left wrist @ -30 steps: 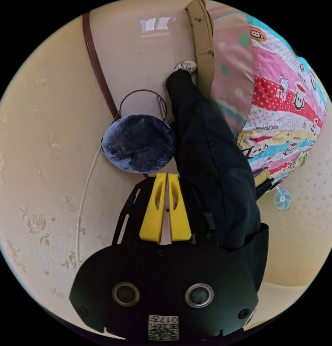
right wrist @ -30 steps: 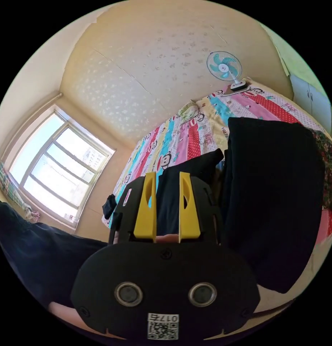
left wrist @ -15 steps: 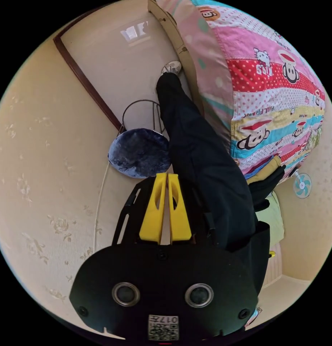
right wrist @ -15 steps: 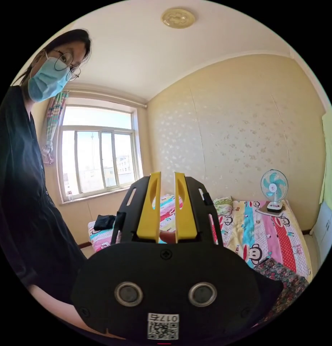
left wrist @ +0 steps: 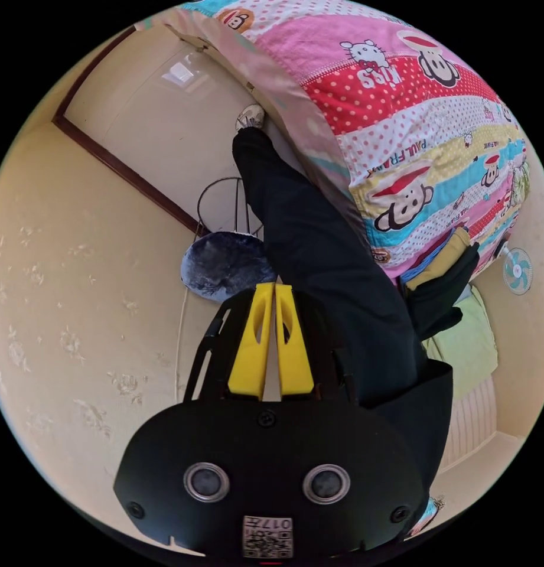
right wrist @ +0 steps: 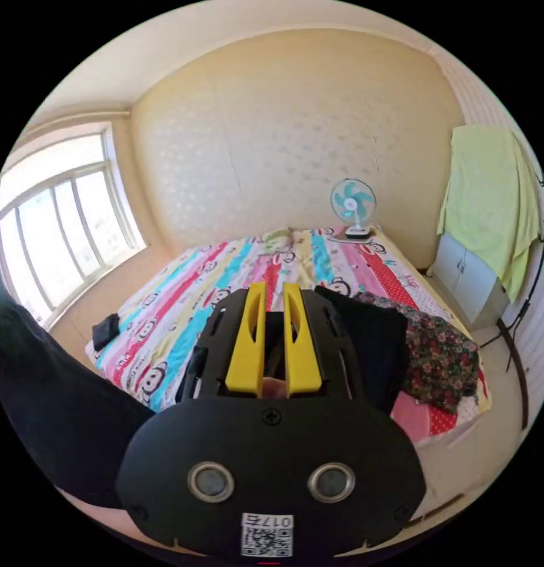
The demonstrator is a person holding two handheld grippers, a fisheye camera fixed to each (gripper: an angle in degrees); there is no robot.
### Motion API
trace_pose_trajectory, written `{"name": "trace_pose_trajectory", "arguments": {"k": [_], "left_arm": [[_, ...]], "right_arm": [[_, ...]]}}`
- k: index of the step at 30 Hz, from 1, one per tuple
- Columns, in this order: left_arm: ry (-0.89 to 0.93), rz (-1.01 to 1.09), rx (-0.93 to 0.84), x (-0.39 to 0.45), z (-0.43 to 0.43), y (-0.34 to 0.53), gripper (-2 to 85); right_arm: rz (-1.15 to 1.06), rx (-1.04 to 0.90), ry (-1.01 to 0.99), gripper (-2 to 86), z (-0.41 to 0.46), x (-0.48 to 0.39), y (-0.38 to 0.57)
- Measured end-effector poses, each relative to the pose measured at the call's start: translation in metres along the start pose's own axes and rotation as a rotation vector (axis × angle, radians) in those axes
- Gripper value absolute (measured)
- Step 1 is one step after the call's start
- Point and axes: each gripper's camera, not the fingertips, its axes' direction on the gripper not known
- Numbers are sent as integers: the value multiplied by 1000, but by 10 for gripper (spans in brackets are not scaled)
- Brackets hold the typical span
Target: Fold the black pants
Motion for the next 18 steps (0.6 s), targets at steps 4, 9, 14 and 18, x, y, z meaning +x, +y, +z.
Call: {"name": "trace_pose_trajectory", "arguments": {"k": [4,9,14,18], "left_arm": [[-3,-61,-9,-13,4,-1,-5],[17,-95,-15,-15,14,-2,-5],[-16,-57,-1,8,18,-9,-6],[-17,-24,16,25,21,-16,-6]], "right_arm": [[96,-369,338,64,51,32,18],[248,-508,164,111,123,34,48],[278,-526,188,154,206,-14,64],[79,-787,559,144,301,-52,100]]}}
